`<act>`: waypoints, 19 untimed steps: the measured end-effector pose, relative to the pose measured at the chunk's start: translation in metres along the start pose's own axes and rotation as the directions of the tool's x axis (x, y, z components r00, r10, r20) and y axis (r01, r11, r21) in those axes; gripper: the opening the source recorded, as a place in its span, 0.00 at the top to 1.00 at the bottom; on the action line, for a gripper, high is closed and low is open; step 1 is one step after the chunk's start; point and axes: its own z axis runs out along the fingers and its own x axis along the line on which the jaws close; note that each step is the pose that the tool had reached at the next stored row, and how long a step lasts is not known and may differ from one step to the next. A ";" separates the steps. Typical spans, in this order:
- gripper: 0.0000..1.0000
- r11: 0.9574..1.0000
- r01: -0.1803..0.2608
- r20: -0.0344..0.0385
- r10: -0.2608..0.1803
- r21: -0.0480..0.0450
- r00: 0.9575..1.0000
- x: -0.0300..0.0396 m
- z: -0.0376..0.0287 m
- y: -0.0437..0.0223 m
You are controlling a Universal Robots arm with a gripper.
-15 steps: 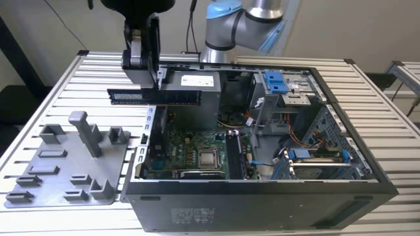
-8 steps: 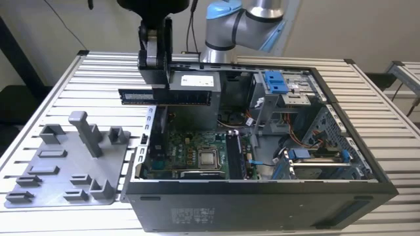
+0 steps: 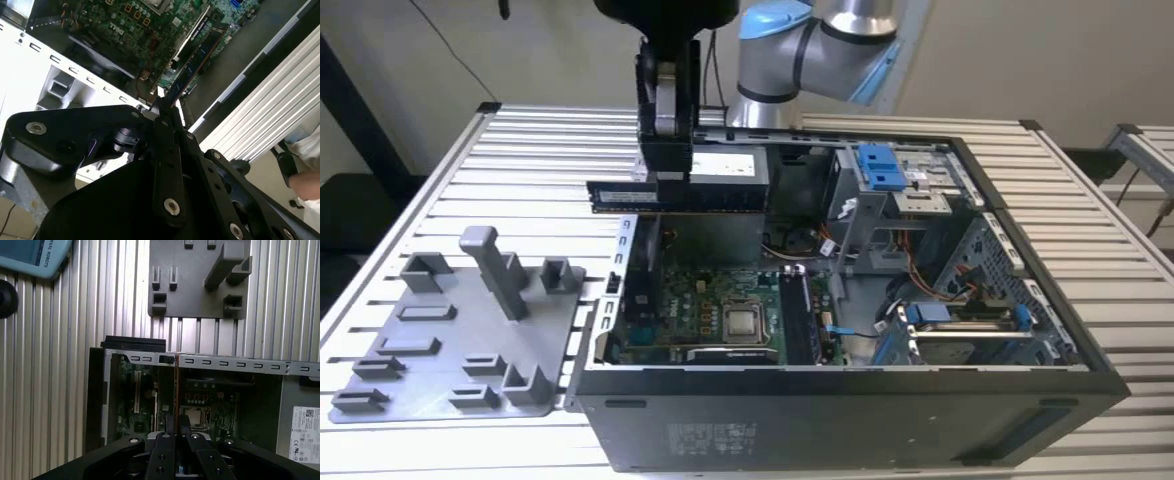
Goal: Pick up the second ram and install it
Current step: 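Pick up the second ram and move it above second insertion slot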
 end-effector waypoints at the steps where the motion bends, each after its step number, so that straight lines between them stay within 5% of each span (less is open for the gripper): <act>1: 0.86 1.000 0.000 0.000 0.000 0.000 1.000 0.0001 -0.0001 -0.0024; 19: 0.86 1.000 0.000 0.000 0.000 0.000 1.000 0.0012 -0.0014 -0.0422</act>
